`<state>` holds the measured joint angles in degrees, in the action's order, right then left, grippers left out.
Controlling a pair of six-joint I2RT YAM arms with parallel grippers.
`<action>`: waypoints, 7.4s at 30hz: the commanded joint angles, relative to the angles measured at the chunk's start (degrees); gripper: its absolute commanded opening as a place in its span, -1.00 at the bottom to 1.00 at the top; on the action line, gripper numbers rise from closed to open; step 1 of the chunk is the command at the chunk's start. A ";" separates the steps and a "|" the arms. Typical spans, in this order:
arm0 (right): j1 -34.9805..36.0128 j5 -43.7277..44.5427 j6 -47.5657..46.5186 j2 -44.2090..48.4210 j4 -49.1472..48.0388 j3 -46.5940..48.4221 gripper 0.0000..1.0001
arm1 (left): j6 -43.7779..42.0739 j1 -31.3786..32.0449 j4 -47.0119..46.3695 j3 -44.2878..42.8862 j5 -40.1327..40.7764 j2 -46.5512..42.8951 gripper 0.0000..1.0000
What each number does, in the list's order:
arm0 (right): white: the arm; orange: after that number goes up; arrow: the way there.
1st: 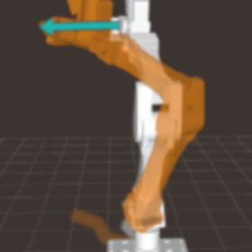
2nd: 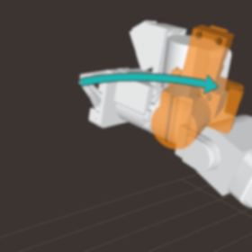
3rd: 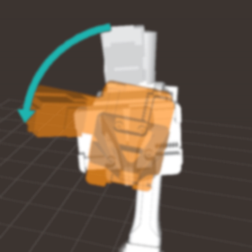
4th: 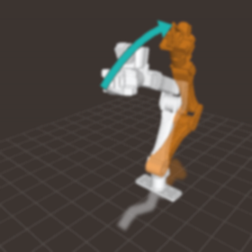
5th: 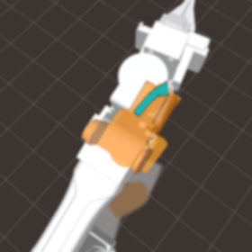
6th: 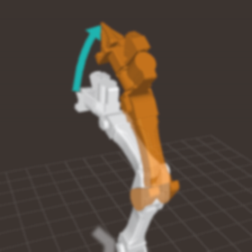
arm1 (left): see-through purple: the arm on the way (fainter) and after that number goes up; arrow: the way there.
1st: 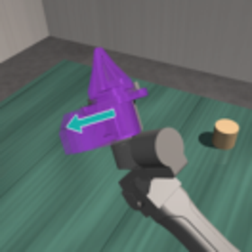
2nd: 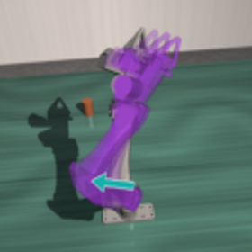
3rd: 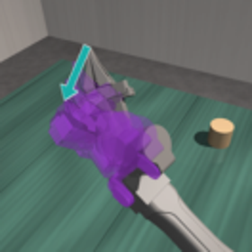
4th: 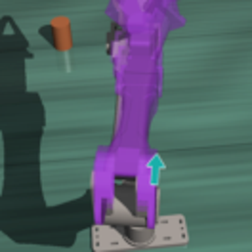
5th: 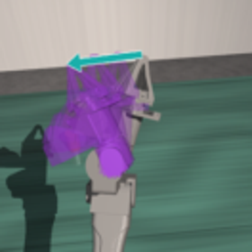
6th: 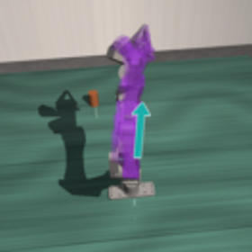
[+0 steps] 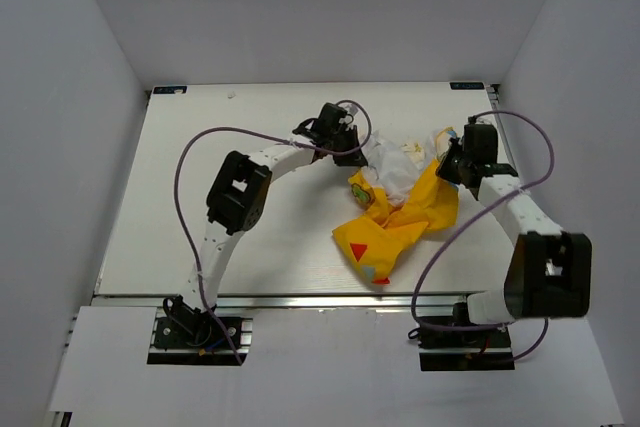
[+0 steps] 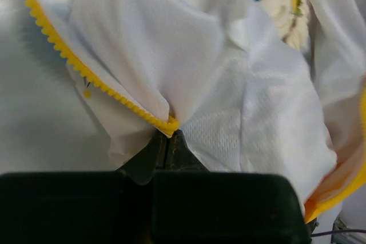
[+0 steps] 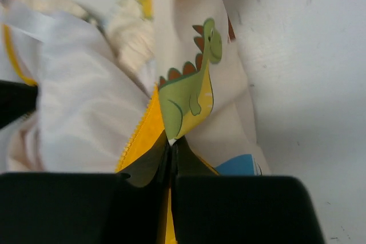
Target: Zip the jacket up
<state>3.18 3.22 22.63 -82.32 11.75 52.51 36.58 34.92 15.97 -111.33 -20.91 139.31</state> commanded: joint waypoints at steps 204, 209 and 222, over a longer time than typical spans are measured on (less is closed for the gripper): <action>33.29 -8.58 0.04 1.04 5.48 4.79 0.79 | -6.25 -3.02 -7.00 49.89 16.08 -55.99 0.96; 33.29 -9.38 0.66 -8.09 3.72 5.23 0.79 | -6.78 -2.84 -7.71 47.53 11.95 -49.67 0.96; 21.37 -3.58 4.70 -11.63 8.56 -3.99 0.79 | -4.06 -2.75 -5.69 52.69 9.39 -37.96 0.96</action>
<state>29.76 -4.82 26.55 -94.06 15.14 52.90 31.64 31.88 8.03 -61.12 -10.92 103.44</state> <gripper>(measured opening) 0.890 0.982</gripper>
